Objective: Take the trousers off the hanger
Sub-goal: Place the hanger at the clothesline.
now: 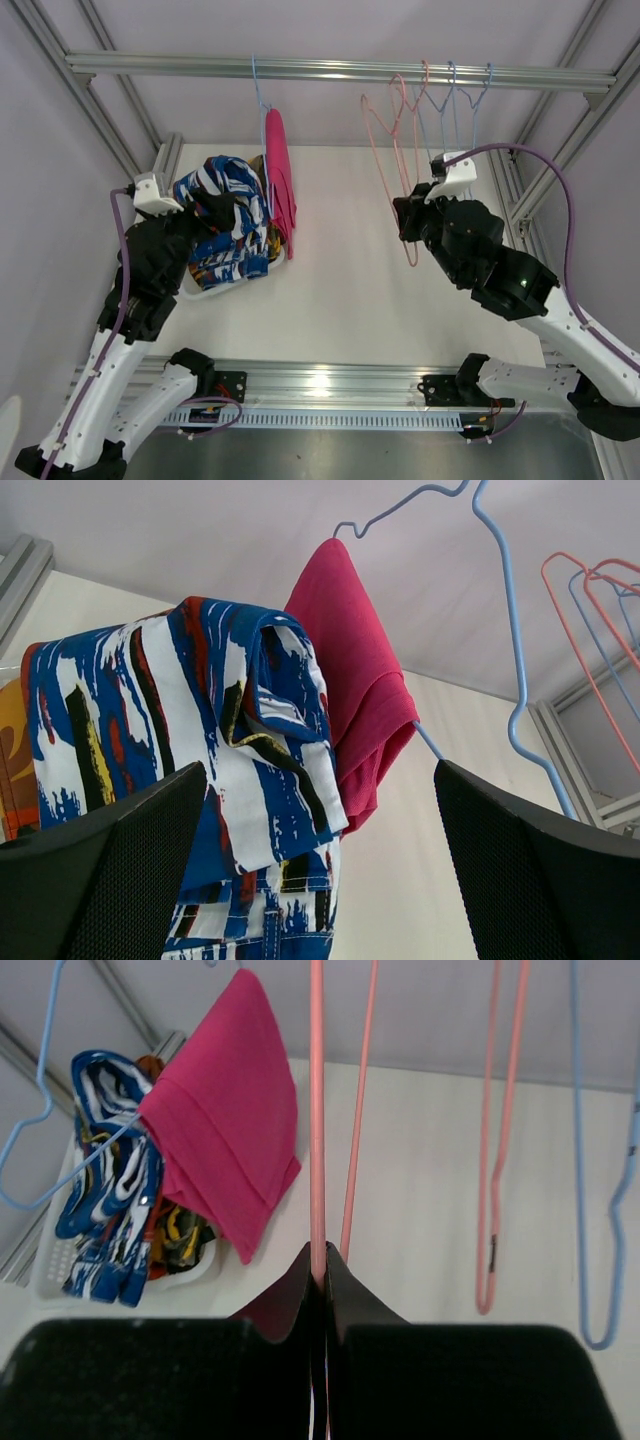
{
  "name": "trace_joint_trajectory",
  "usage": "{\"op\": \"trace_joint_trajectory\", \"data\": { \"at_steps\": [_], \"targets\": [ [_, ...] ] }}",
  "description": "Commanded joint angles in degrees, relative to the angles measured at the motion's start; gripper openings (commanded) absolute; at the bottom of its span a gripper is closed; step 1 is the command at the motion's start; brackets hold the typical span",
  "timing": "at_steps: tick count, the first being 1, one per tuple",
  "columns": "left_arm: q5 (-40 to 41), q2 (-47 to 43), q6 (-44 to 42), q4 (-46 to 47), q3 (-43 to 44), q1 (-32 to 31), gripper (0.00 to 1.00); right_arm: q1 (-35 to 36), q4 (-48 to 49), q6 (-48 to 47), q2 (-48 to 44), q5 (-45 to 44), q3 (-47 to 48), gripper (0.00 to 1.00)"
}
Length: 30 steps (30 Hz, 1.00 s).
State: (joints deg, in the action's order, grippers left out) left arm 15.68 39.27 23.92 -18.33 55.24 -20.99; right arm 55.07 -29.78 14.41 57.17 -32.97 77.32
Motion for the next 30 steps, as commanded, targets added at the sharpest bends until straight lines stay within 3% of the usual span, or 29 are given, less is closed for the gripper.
{"op": "trace_joint_trajectory", "data": {
  "at_steps": [1,15,30],
  "targets": [
    [-1.71,0.02,-0.19,1.8,-0.14,0.69,1.0,-4.16,-0.02,-2.2,1.28,0.44,3.1,0.0],
    [-2.06,0.72,-0.1,1.98,-0.31,2.36,1.0,-15.78,1.83,-3.25,10.77,12.75,10.65,0.0],
    [-3.47,0.99,0.51,2.24,-0.4,3.77,0.99,-24.22,4.55,-0.44,14.99,22.07,10.05,0.0]
  ]
}}
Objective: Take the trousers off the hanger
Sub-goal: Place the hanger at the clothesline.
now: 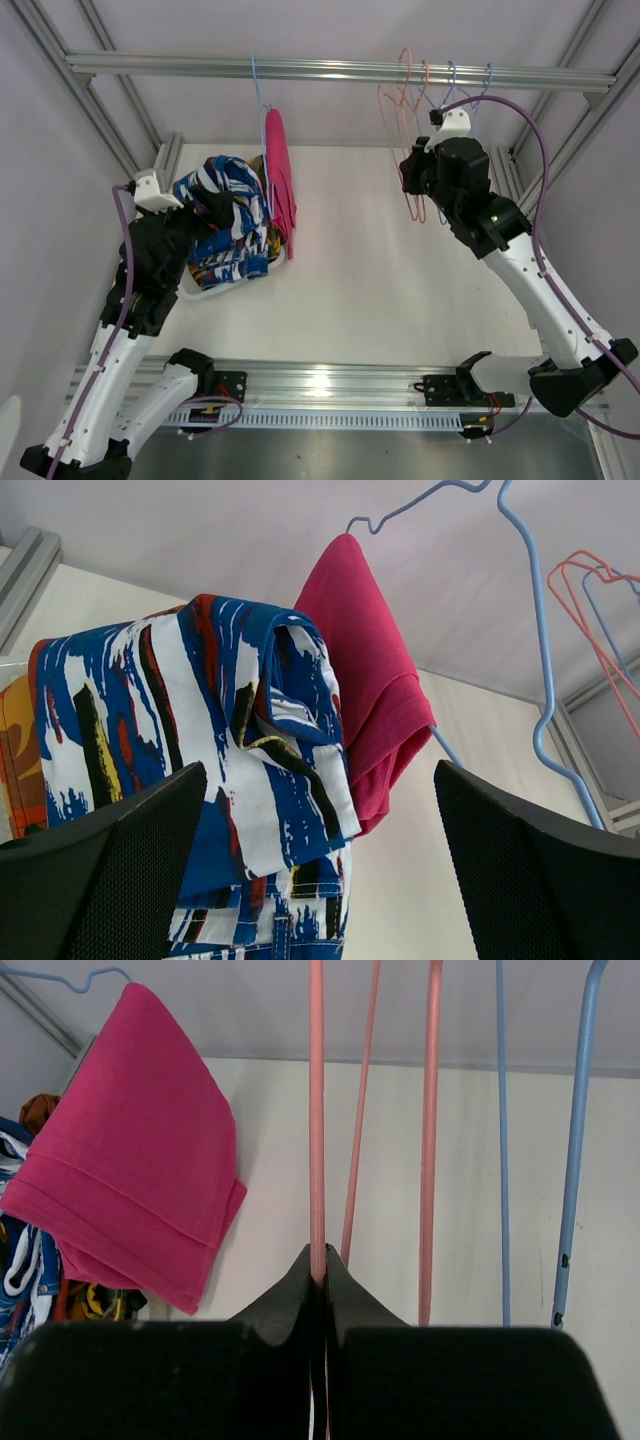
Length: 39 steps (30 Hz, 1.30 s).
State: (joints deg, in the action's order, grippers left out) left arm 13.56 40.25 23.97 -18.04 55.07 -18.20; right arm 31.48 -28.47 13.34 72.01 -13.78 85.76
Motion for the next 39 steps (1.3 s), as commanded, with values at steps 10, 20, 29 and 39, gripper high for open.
{"op": "trace_joint_trajectory", "data": {
  "at_steps": [10,20,29,39],
  "targets": [
    [-2.14,0.09,0.73,2.05,-0.31,1.41,0.99,-1.51,4.74,2.3,-1.16,4.9,-4.01,0.05],
    [-2.75,0.18,0.73,2.05,-0.31,1.5,0.99,-1.6,8.87,4.14,-6.87,4.11,-17.72,0.64],
    [-2.93,0.36,0.82,2.05,-0.4,1.5,0.99,2.26,7.9,6.25,-18.82,4.12,-29.23,0.71],
    [-3.28,0.62,0.91,2.13,-0.49,1.5,0.99,13.5,8.08,10.29,-34.38,-2.74,-46.72,0.72]
  ]
}}
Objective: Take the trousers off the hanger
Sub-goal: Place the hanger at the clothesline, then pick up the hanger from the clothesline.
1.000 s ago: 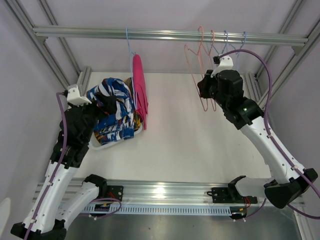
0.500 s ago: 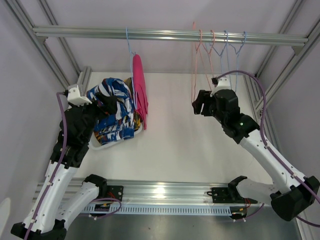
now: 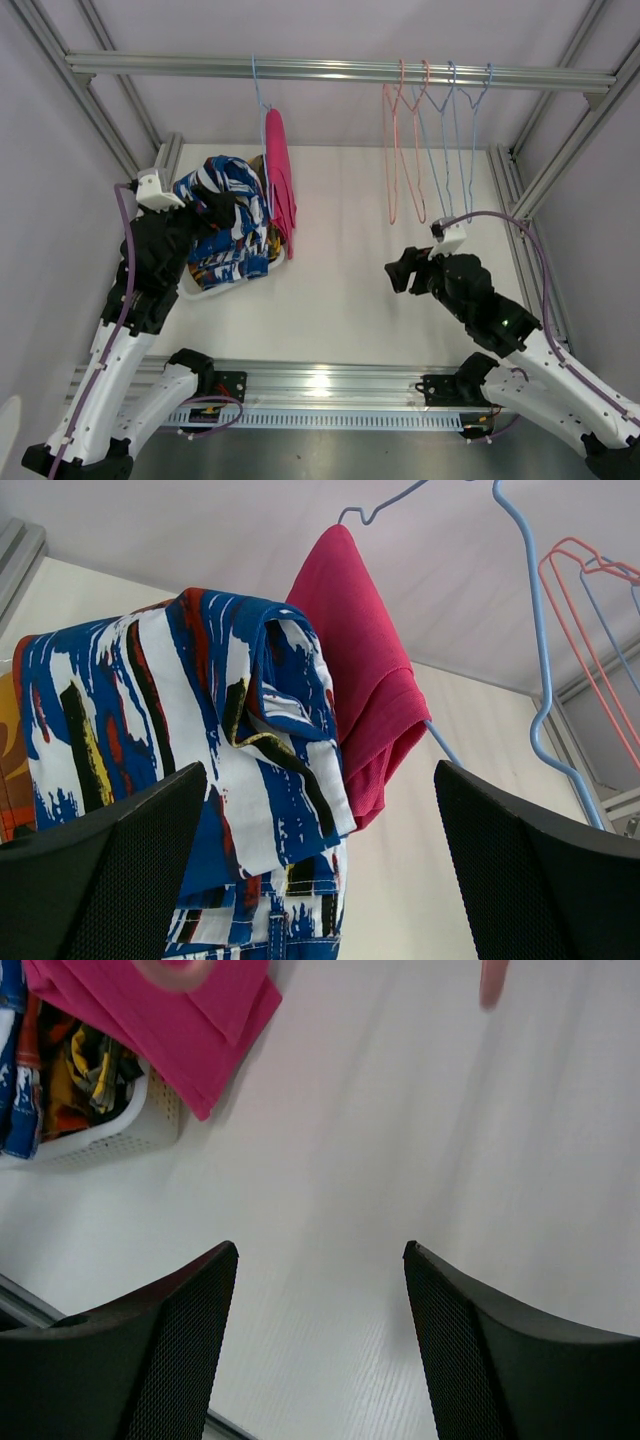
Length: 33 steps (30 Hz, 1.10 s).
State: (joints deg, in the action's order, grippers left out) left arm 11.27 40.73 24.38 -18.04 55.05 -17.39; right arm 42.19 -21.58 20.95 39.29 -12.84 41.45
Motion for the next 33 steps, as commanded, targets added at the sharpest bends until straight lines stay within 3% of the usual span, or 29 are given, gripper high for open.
{"op": "trace_joint_trajectory", "data": {
  "at_steps": [1,6,10,15,19,23,33],
  "targets": [
    [-0.9,0.23,0.32,2.13,-0.55,0.69,0.99,4.11,1.72,3.13,-2.19,-4.29,-3.91,0.72],
    [-0.81,0.58,0.32,2.05,-0.55,0.69,0.99,13.76,4.17,4.1,-0.71,-7.55,-4.36,0.72],
    [-0.81,0.67,0.32,2.13,-0.55,0.69,0.99,17.56,13.38,4.1,5.34,-0.9,-2.26,0.72],
    [-0.46,0.93,0.32,2.05,-0.64,0.77,0.99,20.65,15.61,0.94,17.64,1.76,10.36,0.73],
    [-0.11,1.37,0.23,1.96,-0.55,0.69,0.99,20.65,12.89,-3.54,28.36,3.35,22.77,0.74],
    [-0.11,1.28,0.31,2.05,-0.55,0.69,1.0,18.98,11.56,-7.24,33.48,3.35,32.01,0.77],
    [-0.55,1.55,0.49,1.96,-0.64,0.78,0.99,4.58,18.67,-2.06,43.93,26.09,43.62,0.78]
  ]
}}
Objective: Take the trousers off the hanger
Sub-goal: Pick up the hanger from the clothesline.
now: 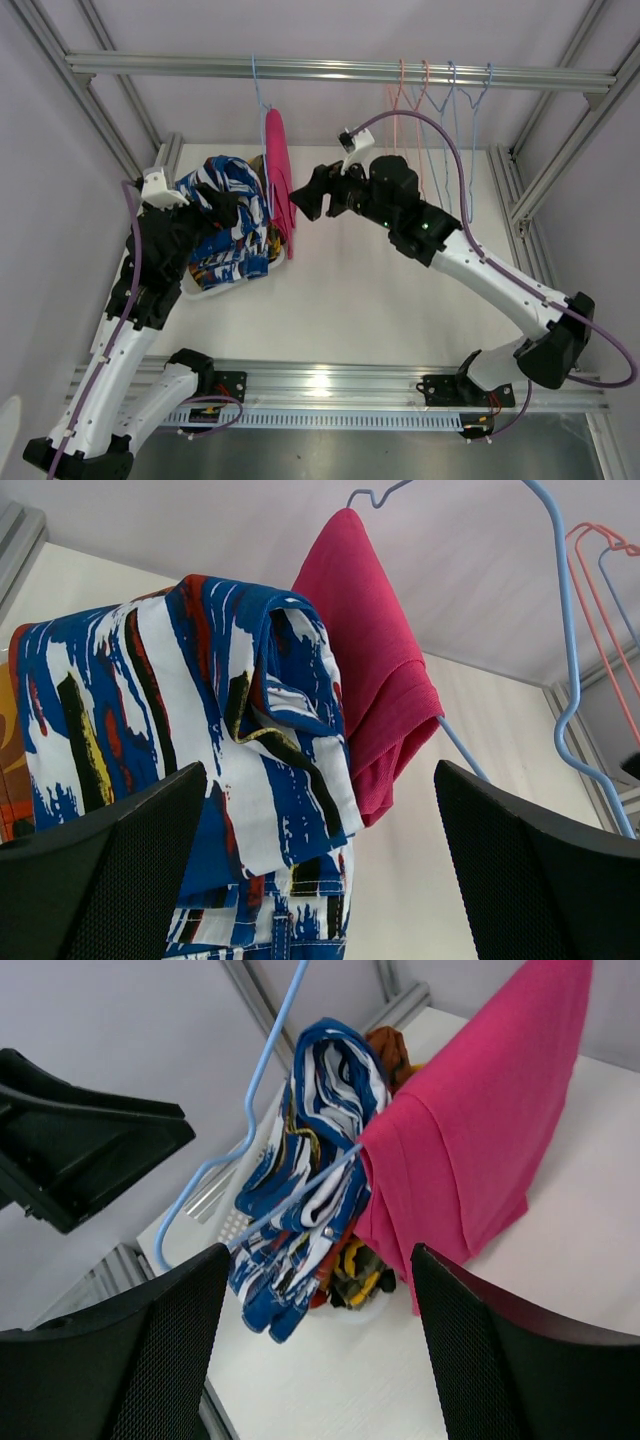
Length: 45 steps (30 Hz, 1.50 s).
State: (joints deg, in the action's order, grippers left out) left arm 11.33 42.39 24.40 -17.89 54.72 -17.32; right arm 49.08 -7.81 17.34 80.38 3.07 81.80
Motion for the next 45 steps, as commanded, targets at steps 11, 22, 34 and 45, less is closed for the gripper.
{"op": "trace_joint_trajectory", "data": {
  "at_steps": [11,22,34,45],
  "targets": [
    [-1.58,0.15,0.91,1.89,-0.23,1.41,1.0,-6.19,19.41,9.37,14.27,28.3,10.57,0.79],
    [-2.1,0.15,1.0,1.98,-0.31,1.41,1.0,-7.6,32.07,17.2,22.1,33.75,13.82,0.79],
    [-2.98,0.41,1.26,2.16,-0.31,1.5,1.0,-7.68,38.3,21.76,28.08,36.13,18.66,0.7],
    [-3.51,0.41,1.35,2.25,-0.31,1.5,1.0,-7.68,43.32,25.72,29.48,37.89,19.63,0.34]
  ]
}}
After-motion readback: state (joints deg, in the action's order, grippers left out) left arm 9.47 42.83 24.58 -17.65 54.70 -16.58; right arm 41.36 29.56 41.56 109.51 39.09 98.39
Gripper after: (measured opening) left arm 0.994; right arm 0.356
